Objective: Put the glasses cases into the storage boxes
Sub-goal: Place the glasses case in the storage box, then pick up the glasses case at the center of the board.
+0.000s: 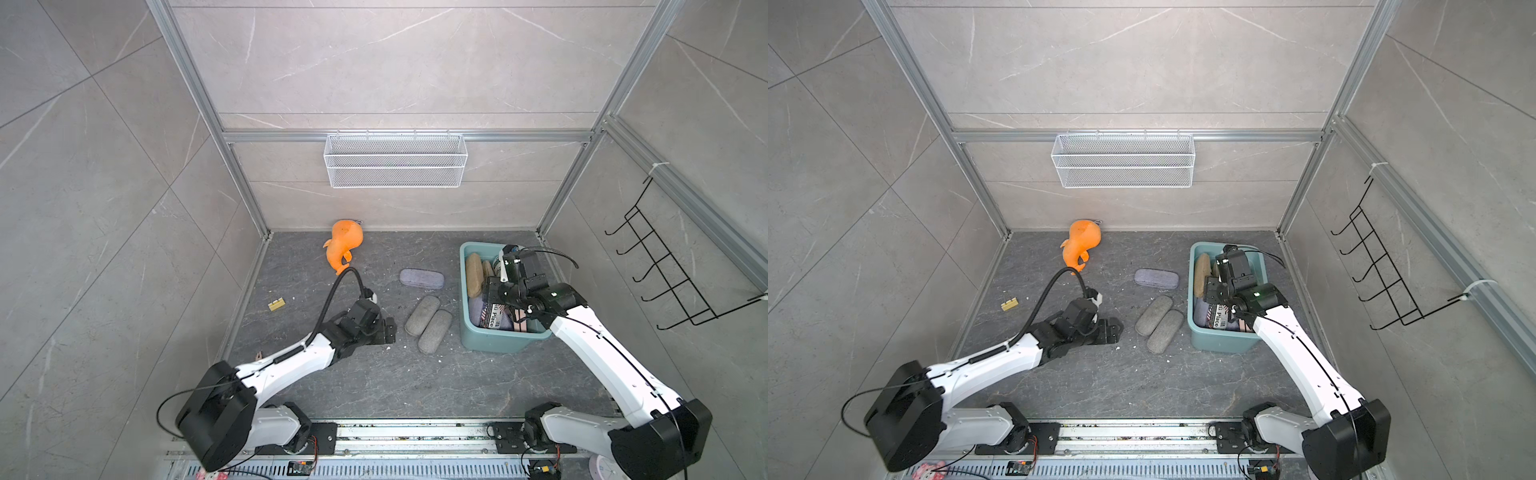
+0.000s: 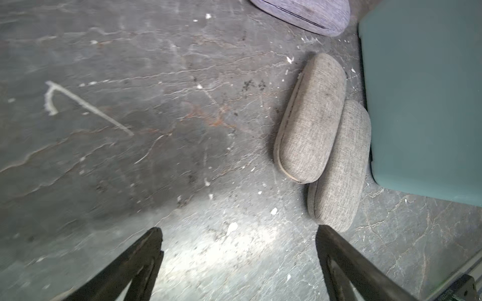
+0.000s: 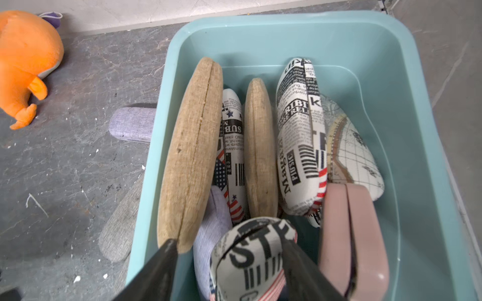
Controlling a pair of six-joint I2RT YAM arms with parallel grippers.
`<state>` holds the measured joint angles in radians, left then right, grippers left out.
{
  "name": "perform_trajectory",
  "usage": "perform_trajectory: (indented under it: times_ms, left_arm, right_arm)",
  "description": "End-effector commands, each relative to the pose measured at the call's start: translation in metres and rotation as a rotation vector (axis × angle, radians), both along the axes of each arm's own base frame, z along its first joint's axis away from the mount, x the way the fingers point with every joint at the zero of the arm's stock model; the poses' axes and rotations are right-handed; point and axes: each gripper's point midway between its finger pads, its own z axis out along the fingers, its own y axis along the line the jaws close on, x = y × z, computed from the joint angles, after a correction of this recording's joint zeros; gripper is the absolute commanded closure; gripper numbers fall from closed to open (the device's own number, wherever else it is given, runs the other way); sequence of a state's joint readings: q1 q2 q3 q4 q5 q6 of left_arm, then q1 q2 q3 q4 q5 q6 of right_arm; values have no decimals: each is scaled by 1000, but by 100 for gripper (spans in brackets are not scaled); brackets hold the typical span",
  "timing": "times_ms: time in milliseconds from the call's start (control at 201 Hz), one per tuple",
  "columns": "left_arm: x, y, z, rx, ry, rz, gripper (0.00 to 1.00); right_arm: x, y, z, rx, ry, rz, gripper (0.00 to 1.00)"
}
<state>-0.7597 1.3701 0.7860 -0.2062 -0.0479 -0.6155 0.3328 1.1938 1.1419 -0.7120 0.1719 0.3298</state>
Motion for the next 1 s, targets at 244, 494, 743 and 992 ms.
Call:
perform_trajectory:
  times_ms: [244,494,743,992]
  left_arm:
    - [53,-86,-21,177,19,-301,12]
    - [53,-108,-52,222,81,-404,19]
    - [41,-119,-63,244,87,-449,22]
    - [44,-108,-75,298,79,-393,29]
  right_arm:
    - [-21,16,54,102,-66,83,22]
    - [-27,26,67,150,-88,119,19]
    - [-24,33,68,155,-88,132,19]
    - [-22,42,71,162,-96,148,19]
